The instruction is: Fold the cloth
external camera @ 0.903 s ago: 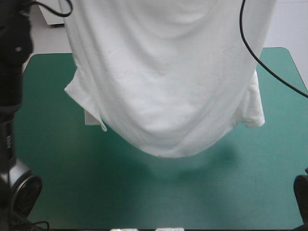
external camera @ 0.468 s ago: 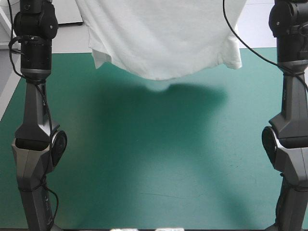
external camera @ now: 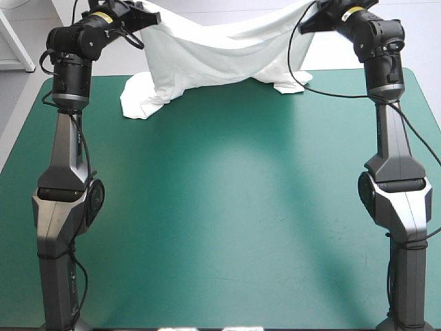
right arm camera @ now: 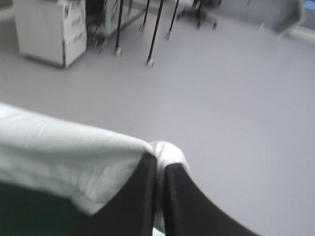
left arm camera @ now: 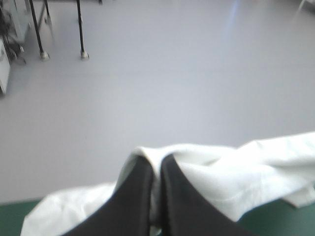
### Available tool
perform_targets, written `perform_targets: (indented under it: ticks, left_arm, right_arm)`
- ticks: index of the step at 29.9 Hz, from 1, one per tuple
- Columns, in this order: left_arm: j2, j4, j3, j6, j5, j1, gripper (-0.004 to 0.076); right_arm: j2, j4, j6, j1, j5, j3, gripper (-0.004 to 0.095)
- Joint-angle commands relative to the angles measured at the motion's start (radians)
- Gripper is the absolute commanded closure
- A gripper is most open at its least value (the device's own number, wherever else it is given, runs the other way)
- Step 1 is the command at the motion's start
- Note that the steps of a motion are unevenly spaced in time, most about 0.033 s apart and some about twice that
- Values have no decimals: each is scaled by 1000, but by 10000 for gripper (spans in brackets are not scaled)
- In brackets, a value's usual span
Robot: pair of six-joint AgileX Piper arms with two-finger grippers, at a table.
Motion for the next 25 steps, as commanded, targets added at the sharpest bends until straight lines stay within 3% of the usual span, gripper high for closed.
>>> perform_targets:
  ticks: [1, 4, 6, 8, 14, 25]
  left_arm:
    - [-90, -14, -34, -42, 169, -3, 733]
    - [-90, 0, -32, -42, 362, -3, 733]
    - [-97, -13, -9, -69, 360, -3, 733]
    - [-104, -27, 12, -88, 362, -7, 733]
    - [-167, -41, 259, -88, 362, -24, 733]
    - [-561, 67, 980, -27, 360, -24, 733]
  right_arm:
    - [-69, 28, -8, -14, 160, -27, 921]
    - [-69, 48, 7, -14, 318, -27, 921]
    - [-65, 53, 43, -14, 392, -27, 921]
    - [-74, 55, 134, -14, 392, 8, 921]
    - [-130, 46, 134, -12, 392, 205, 921]
    - [-431, 88, 159, -32, 392, 875, 921]
